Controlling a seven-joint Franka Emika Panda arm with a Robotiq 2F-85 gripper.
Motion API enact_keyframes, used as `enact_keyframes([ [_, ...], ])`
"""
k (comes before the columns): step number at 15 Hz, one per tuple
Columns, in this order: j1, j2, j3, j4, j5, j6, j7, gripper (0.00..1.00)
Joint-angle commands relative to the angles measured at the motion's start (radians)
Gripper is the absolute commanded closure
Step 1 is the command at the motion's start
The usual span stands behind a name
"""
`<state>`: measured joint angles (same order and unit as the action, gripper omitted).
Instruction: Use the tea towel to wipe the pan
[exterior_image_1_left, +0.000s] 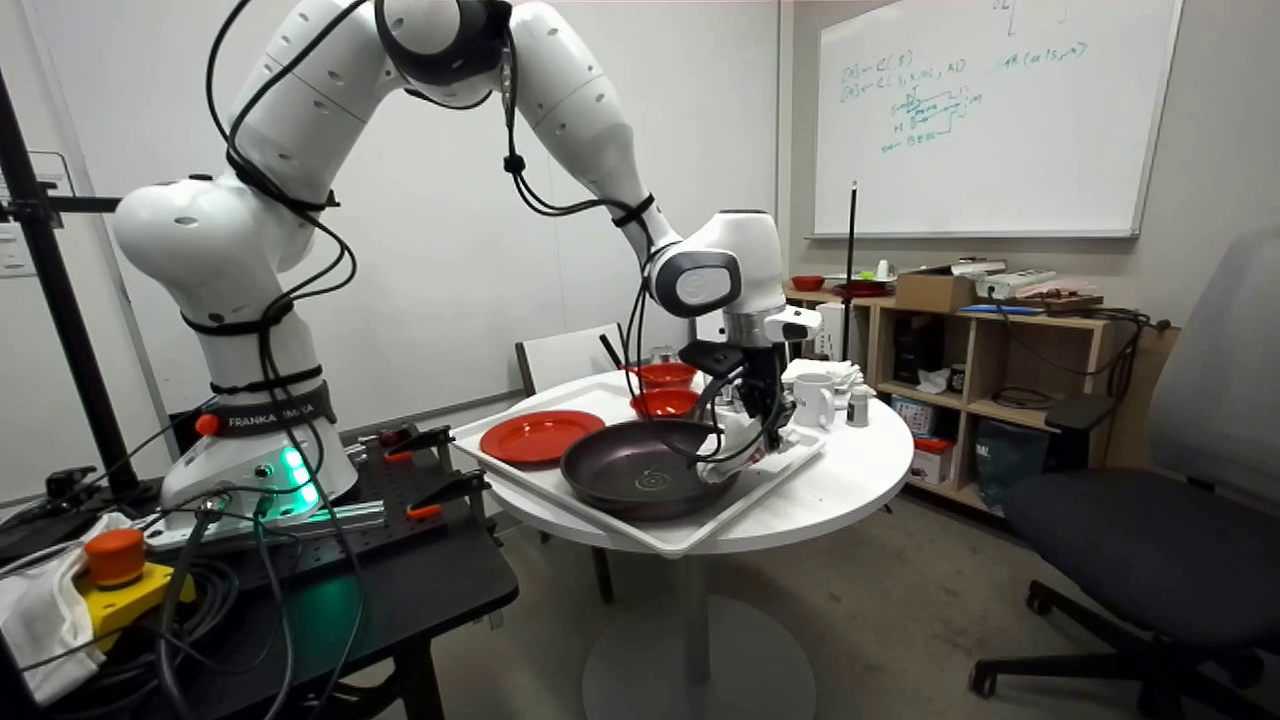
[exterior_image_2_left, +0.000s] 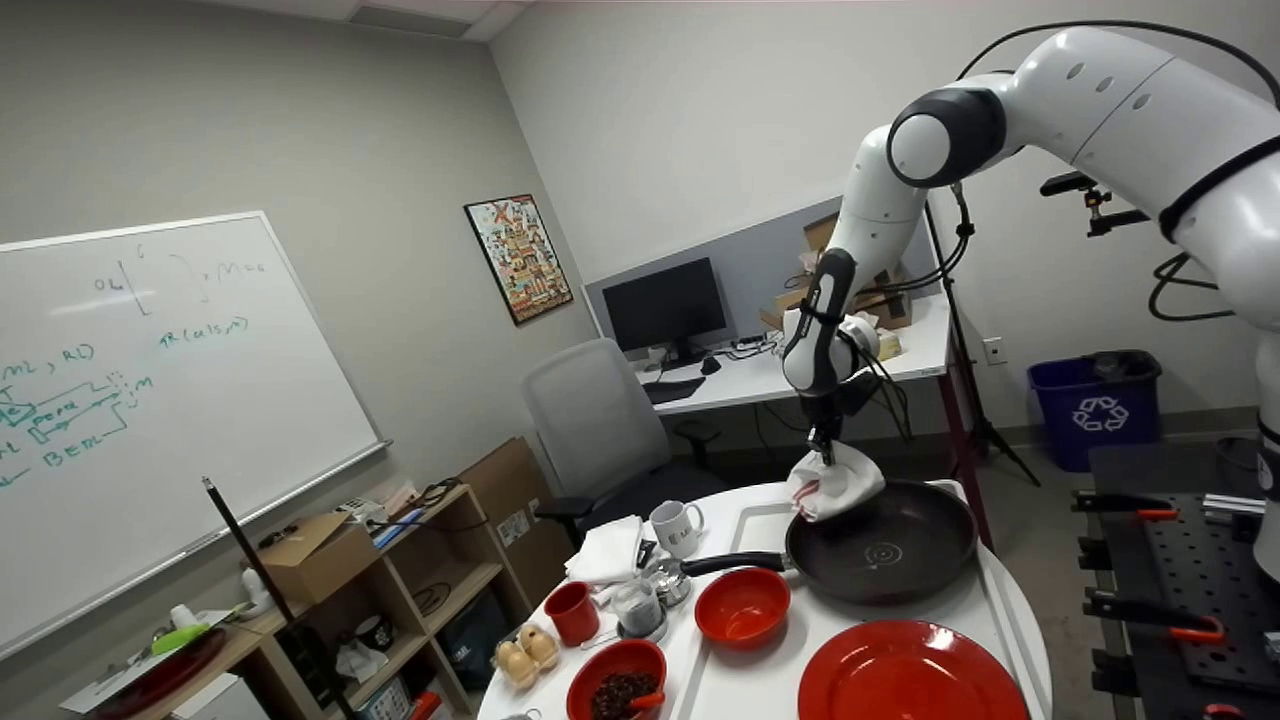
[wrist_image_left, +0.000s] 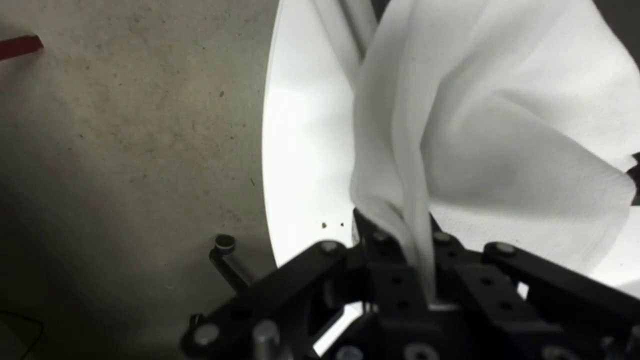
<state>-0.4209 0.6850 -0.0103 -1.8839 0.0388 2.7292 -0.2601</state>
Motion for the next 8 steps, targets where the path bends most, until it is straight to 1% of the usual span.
enact_keyframes([
  [1,-0.121,-0.109,0.112,-0.096,0.094,0.075,-0.163,0.95],
  [2,-0.169,-0.143,0.165,-0.127,0.131,0.090,-0.223,0.95],
  [4,-0.287,-0.211,0.300,-0.189,0.233,0.107,-0.366,0.95],
  [6,-0.408,-0.275,0.447,-0.242,0.361,0.082,-0.519,0.95],
  [7,-0.482,-0.302,0.535,-0.266,0.418,0.070,-0.589,0.95],
  [8,-0.534,-0.329,0.602,-0.286,0.484,0.048,-0.655,0.95],
])
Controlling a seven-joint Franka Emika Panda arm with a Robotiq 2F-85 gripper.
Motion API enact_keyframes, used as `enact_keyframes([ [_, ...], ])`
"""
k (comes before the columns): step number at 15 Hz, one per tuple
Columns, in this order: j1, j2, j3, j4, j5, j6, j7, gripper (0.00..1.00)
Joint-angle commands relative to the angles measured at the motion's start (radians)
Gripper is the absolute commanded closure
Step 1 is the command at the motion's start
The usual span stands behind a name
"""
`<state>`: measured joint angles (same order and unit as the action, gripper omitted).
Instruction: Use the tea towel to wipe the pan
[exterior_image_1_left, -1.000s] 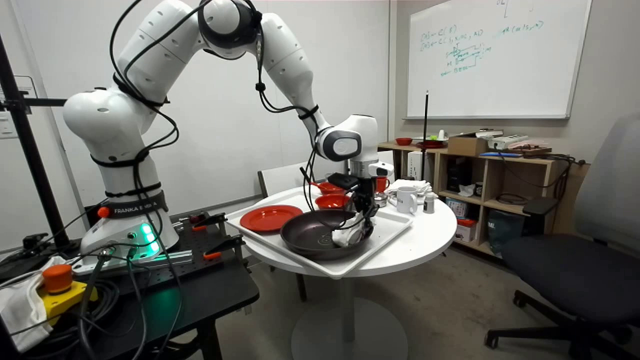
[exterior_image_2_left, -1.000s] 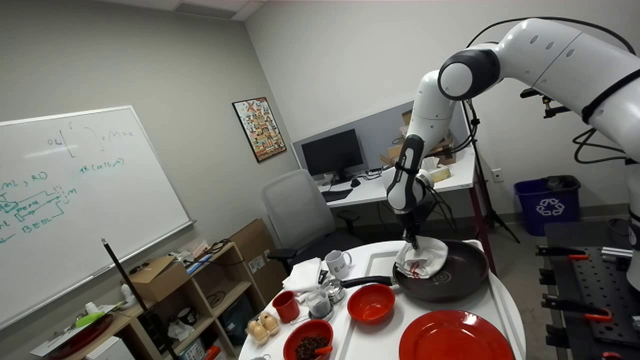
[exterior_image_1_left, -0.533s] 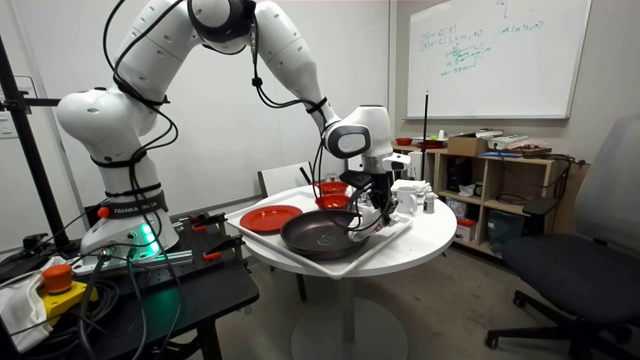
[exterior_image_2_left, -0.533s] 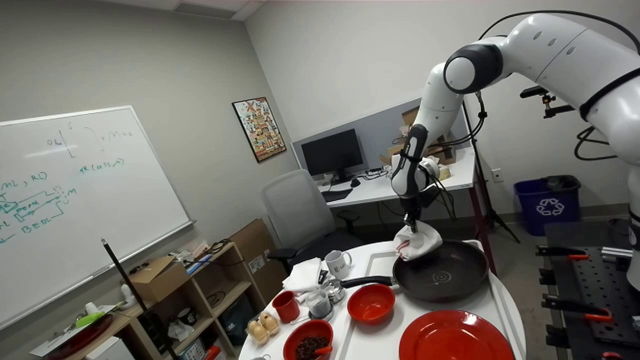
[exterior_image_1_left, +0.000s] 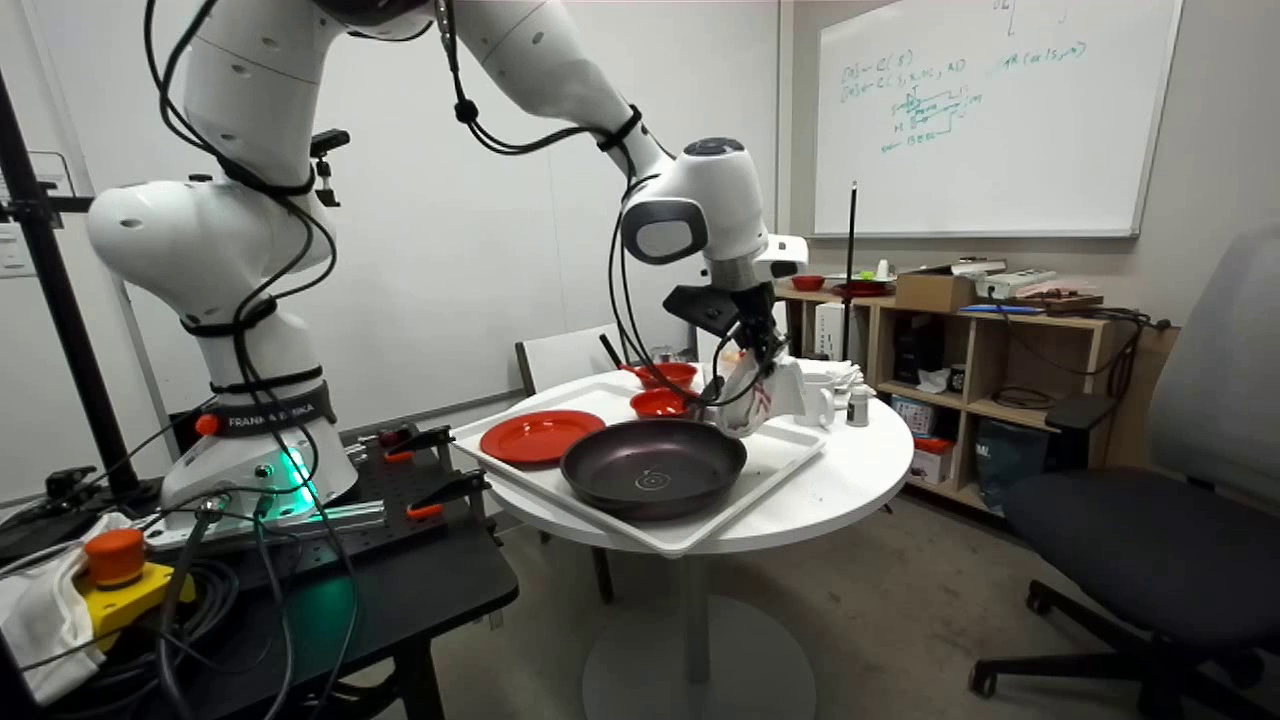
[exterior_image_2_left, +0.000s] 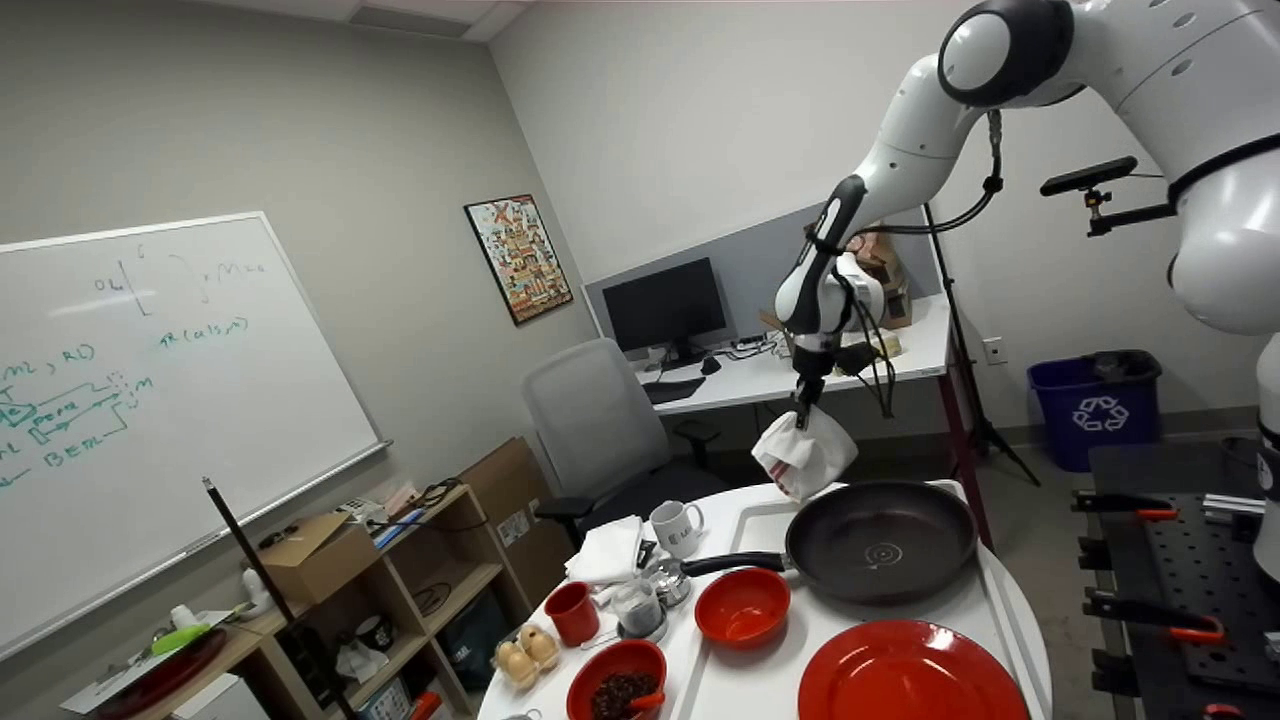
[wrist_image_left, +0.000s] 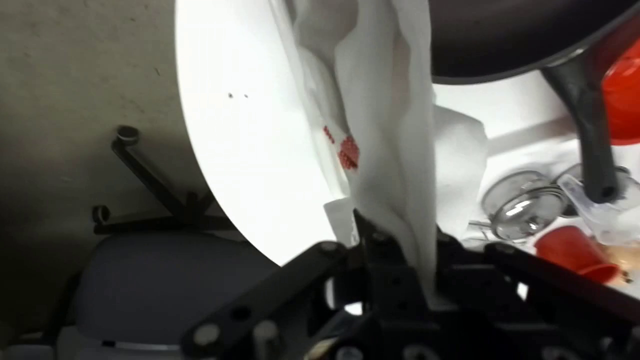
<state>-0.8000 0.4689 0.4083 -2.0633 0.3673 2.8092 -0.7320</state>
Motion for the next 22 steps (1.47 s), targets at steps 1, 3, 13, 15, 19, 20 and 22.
enact_keyframes([
  [1,-0.204,-0.136,0.249,-0.124,0.217,-0.046,-0.245,0.95],
  [3,-0.211,-0.200,0.288,-0.146,0.396,-0.122,-0.385,0.95],
  [13,0.442,-0.373,-0.170,-0.259,0.502,-0.255,-0.308,0.95],
  [15,0.555,-0.360,-0.223,-0.266,0.456,-0.229,-0.222,0.95],
  [19,0.705,-0.324,-0.267,-0.274,0.327,-0.198,-0.043,0.95],
  [20,0.728,-0.315,-0.269,-0.274,0.297,-0.193,-0.005,0.95],
  [22,0.766,-0.292,-0.267,-0.269,0.242,-0.176,0.072,0.95],
])
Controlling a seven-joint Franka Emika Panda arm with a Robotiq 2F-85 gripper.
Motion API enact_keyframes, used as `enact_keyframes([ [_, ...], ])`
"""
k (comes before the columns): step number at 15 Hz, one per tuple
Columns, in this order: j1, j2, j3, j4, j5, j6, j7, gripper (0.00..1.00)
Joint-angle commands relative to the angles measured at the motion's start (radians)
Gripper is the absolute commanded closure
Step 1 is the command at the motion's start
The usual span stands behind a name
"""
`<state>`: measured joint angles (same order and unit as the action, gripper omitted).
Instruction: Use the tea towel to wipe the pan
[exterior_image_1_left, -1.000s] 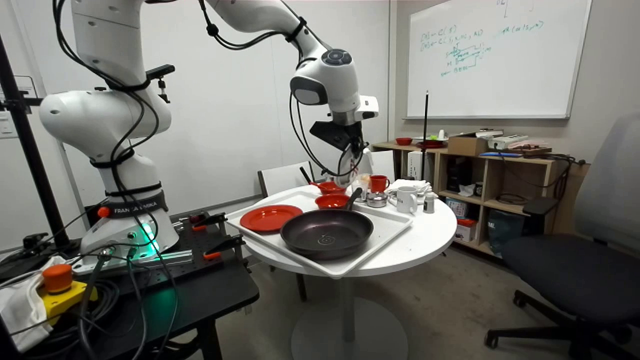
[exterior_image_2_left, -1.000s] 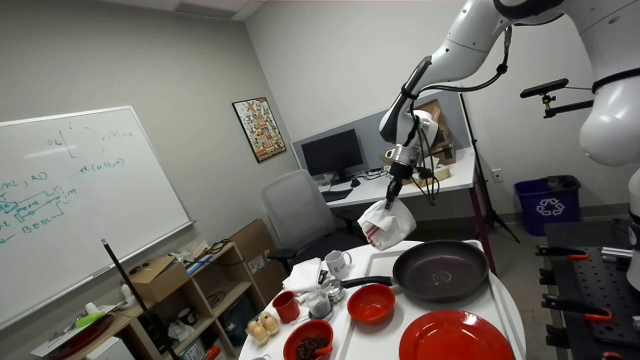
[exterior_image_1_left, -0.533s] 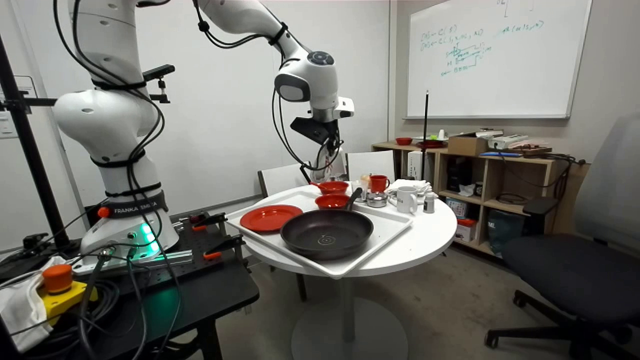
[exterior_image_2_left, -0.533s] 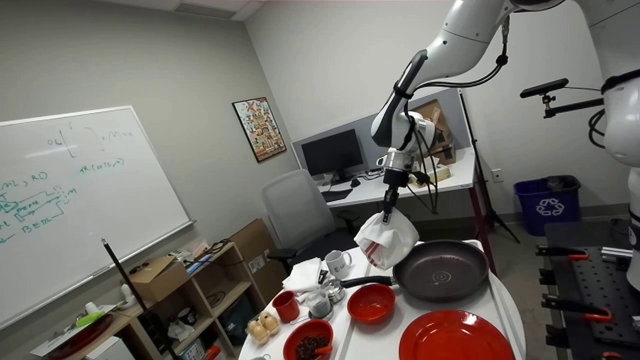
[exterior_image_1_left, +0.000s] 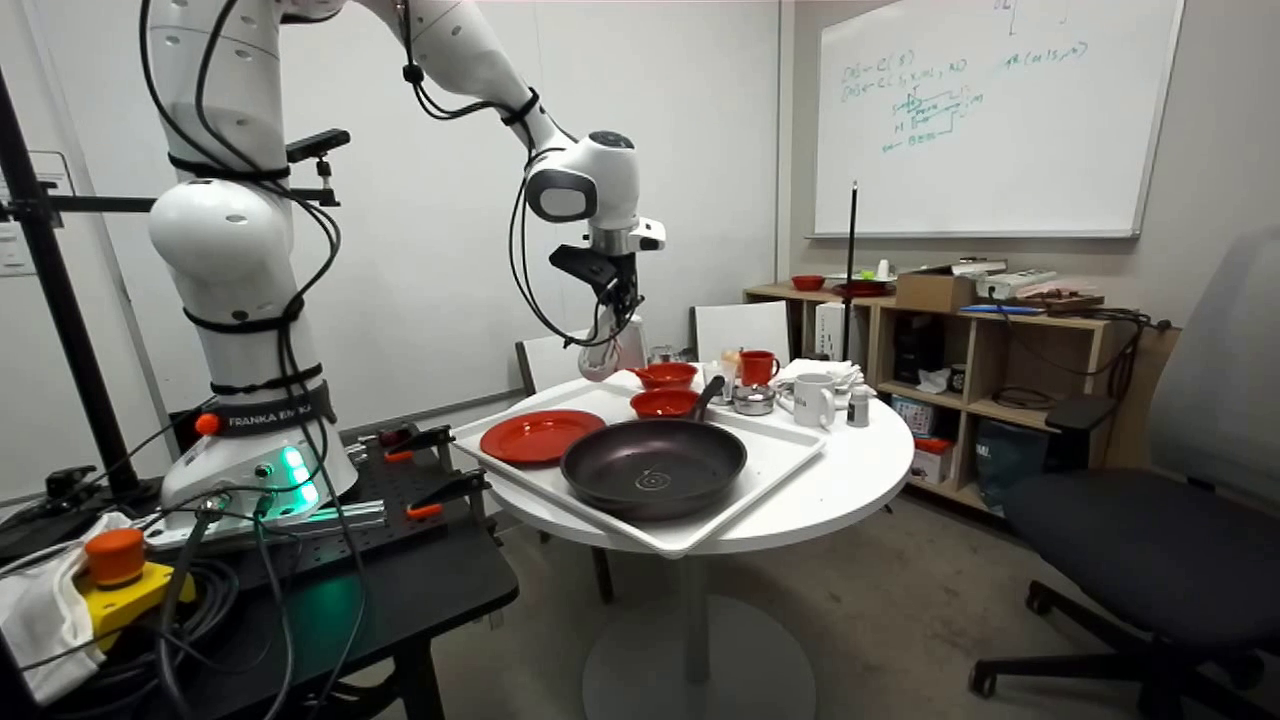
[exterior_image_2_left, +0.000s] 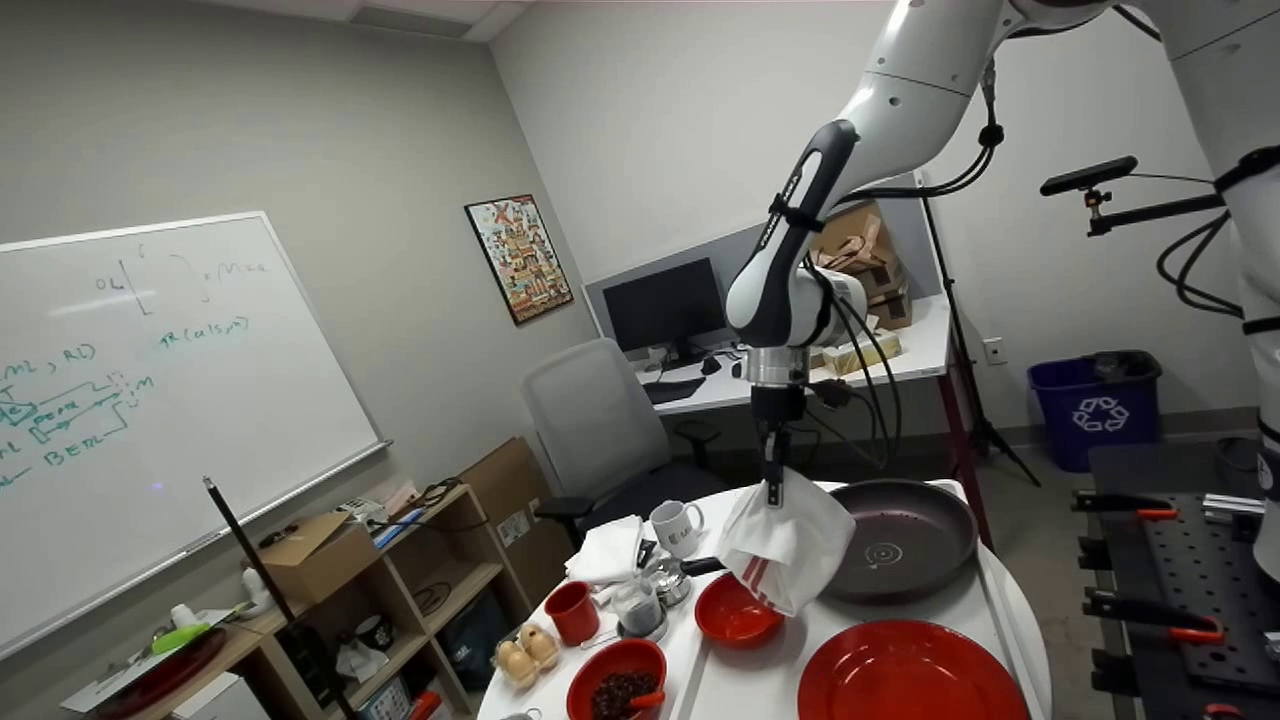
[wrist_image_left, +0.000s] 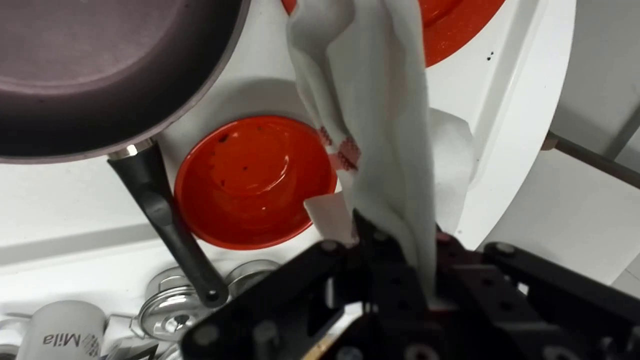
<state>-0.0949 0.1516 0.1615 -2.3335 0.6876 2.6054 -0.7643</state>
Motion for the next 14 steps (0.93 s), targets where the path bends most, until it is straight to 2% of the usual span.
enact_keyframes([
  [1,0.076,0.041,-0.016,0.008,-0.104,0.036,0.143,0.95],
  [4,0.105,0.076,-0.004,0.029,-0.181,0.021,0.249,0.95],
  [6,0.081,0.063,0.017,0.008,-0.155,0.028,0.211,0.92],
  [13,0.084,0.074,0.023,0.011,-0.169,0.025,0.233,0.92],
  [14,0.084,0.074,0.023,0.012,-0.169,0.025,0.233,0.95],
])
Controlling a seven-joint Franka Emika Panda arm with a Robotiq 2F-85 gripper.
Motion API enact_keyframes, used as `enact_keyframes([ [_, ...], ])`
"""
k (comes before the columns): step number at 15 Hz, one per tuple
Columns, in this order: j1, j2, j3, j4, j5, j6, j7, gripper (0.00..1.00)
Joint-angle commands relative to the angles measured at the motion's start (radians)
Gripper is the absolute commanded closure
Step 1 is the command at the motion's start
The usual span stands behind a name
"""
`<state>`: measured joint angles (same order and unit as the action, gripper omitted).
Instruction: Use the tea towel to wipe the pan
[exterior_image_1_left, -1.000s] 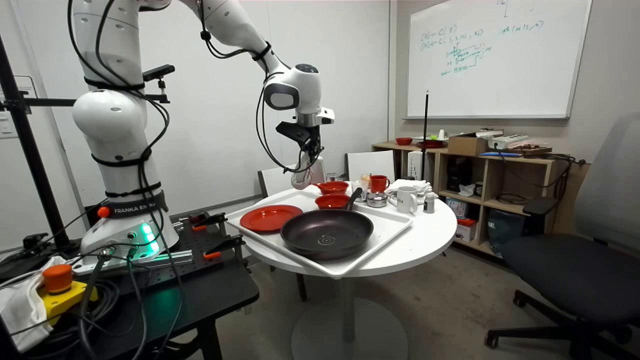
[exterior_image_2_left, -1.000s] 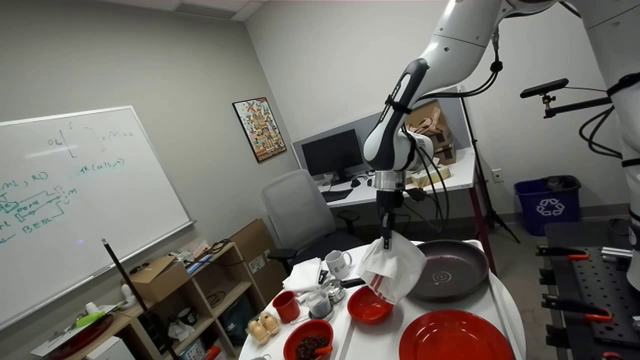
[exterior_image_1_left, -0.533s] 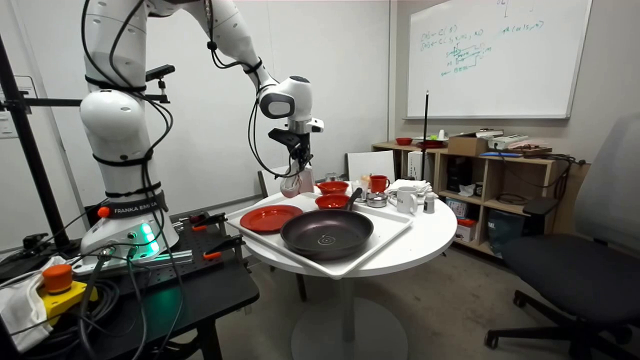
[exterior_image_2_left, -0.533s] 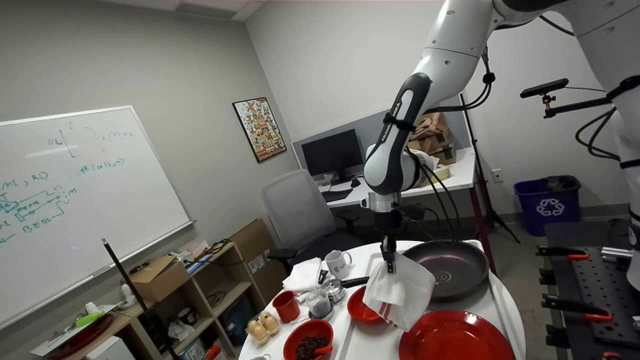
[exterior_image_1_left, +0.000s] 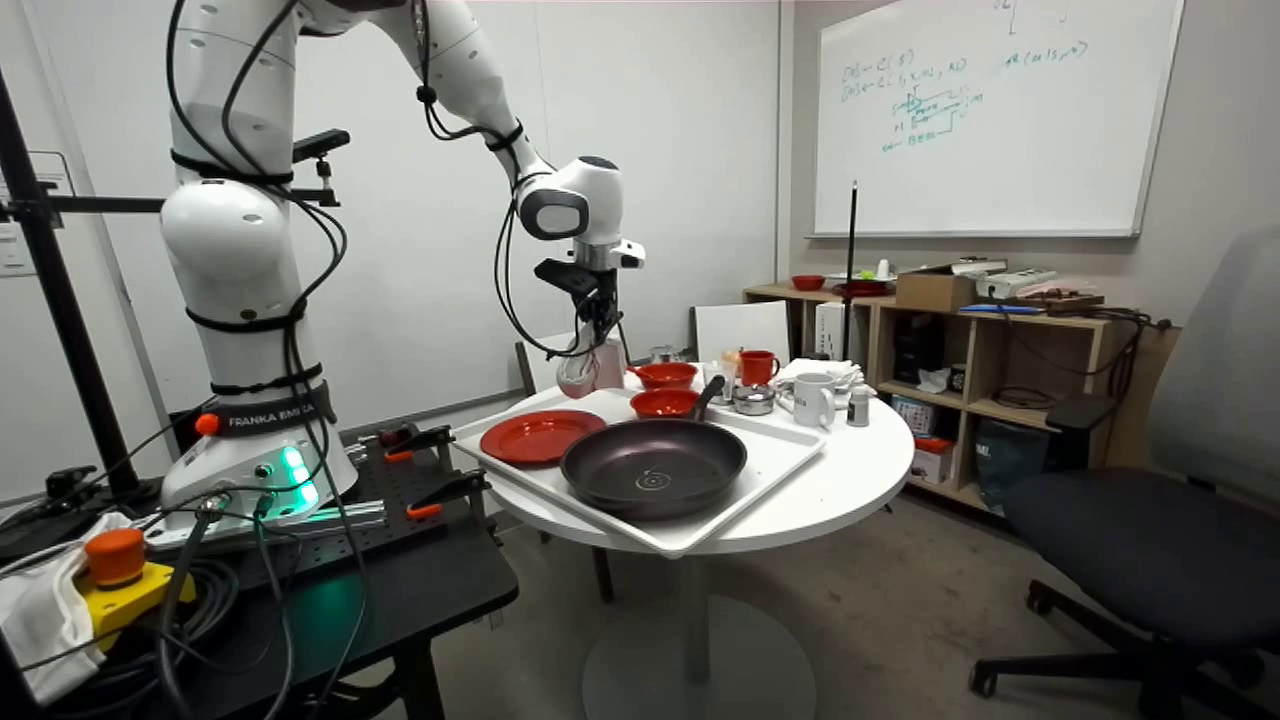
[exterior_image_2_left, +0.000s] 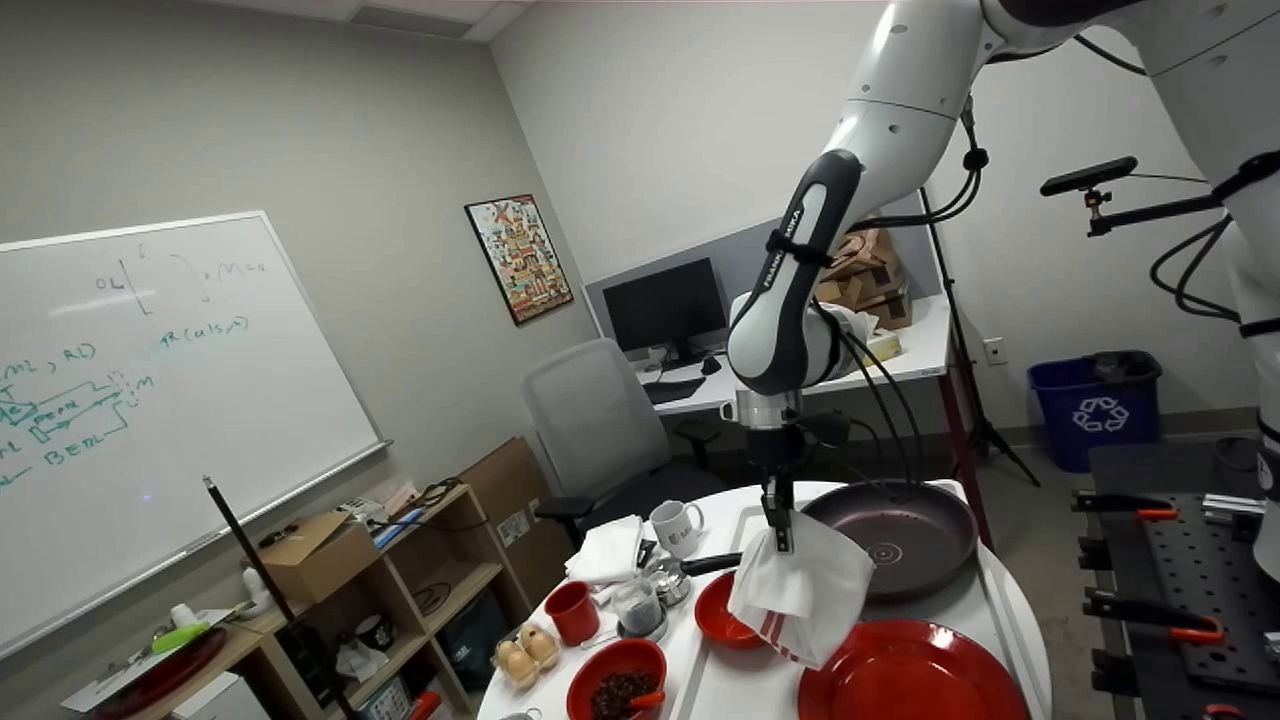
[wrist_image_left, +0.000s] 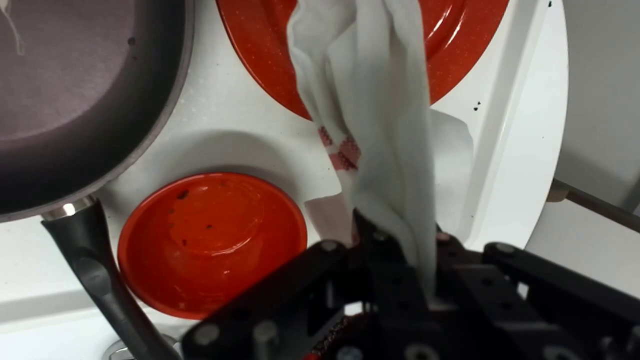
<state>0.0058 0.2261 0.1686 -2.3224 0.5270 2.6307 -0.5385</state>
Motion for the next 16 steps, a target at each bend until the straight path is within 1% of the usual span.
enact_keyframes([
  [1,-0.020,0.016,0.019,0.013,-0.003,0.000,-0.001,0.95],
  [6,-0.023,0.087,0.060,0.076,0.001,-0.027,-0.012,0.95],
  [10,-0.009,0.138,0.087,0.127,-0.036,-0.028,0.020,0.95],
  [13,0.017,0.188,0.074,0.187,-0.105,-0.042,0.103,0.95],
  [16,0.046,0.256,0.050,0.274,-0.187,-0.074,0.226,0.95],
])
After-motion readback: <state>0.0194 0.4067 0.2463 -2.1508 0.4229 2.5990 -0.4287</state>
